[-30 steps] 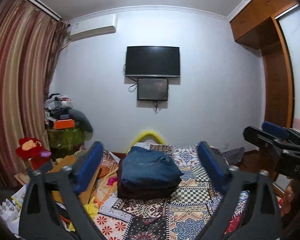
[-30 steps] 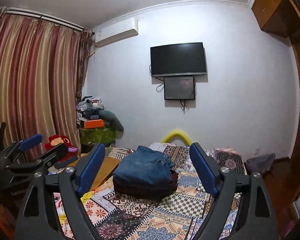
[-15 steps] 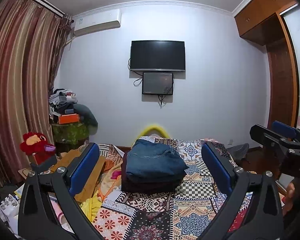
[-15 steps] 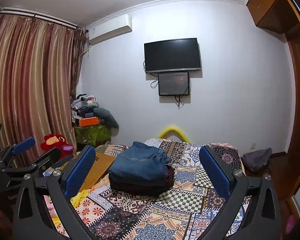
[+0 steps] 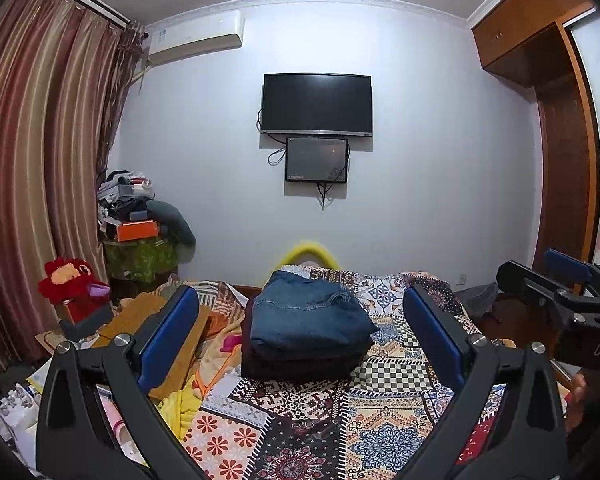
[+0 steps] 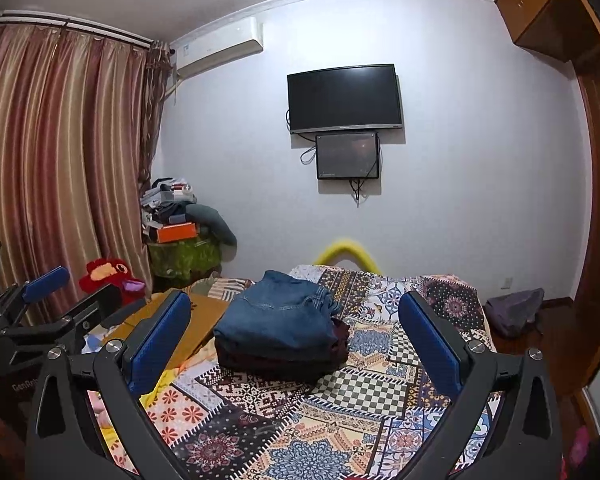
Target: Fold large clothes
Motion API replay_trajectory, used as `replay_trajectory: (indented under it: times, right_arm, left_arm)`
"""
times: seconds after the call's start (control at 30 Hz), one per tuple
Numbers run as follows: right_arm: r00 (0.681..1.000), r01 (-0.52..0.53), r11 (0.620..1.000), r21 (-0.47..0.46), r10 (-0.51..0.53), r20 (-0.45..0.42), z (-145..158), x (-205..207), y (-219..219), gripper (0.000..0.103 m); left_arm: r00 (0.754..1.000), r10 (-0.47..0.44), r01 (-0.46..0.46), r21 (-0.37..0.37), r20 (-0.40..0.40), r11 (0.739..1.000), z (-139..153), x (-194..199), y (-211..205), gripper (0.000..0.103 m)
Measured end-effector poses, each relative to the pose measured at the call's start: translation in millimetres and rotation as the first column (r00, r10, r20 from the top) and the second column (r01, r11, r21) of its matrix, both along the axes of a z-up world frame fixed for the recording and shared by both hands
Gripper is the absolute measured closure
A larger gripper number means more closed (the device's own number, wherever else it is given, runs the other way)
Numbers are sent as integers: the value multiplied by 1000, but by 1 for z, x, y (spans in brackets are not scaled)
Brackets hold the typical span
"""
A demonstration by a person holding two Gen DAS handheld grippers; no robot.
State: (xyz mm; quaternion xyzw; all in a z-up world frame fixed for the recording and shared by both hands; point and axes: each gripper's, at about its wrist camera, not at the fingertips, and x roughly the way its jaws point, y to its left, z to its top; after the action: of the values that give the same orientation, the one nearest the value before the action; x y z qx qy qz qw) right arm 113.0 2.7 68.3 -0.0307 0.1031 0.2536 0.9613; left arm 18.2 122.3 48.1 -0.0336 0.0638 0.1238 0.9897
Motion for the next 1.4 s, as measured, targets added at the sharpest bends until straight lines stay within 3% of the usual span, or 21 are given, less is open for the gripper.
replay_trajectory:
  times: [1.4]
  right_arm:
    - [1000, -7, 1000, -9, 7, -19, 1, 1, -4, 0]
  left_arm:
    - [1000, -18, 18, -6, -12, 1000, -2, 5, 2, 0]
